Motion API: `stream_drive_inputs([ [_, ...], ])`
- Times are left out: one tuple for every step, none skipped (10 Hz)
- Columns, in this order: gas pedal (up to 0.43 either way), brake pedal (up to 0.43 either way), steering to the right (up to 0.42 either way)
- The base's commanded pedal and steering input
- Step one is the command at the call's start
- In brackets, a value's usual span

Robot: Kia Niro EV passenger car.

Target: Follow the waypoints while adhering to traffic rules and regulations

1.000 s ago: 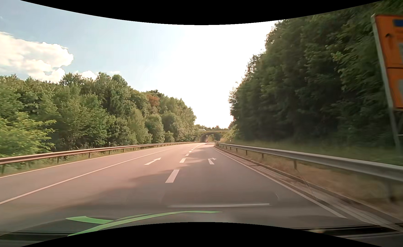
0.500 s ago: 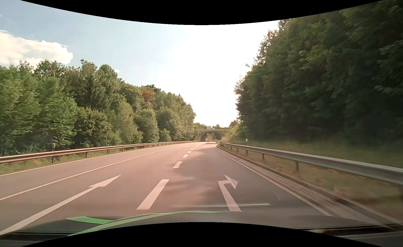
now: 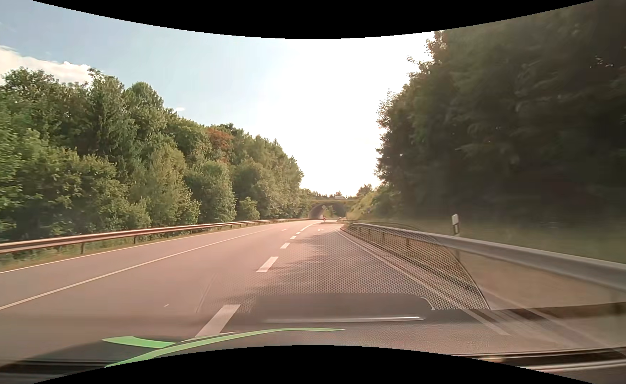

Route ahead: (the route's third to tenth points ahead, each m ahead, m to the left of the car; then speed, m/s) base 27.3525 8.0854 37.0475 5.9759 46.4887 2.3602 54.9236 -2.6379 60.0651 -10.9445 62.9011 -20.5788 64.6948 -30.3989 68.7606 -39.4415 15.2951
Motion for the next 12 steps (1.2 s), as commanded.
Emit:
stream_drive_inputs([
  [0.000, 0.220, 0.000],
  [0.000, 0.220, 0.000],
  [0.000, 0.220, 0.000],
  [0.000, 0.226, 0.000],
  [0.000, 0.220, 0.002],
  [0.000, 0.226, 0.004],
  [0.000, 0.226, 0.004],
  [0.000, 0.226, 0.004],
  [0.000, 0.226, 0.005],
  [0.000, 0.226, 0.008],
  [0.000, 0.232, 0.009],
  [0.000, 0.232, 0.012],
])
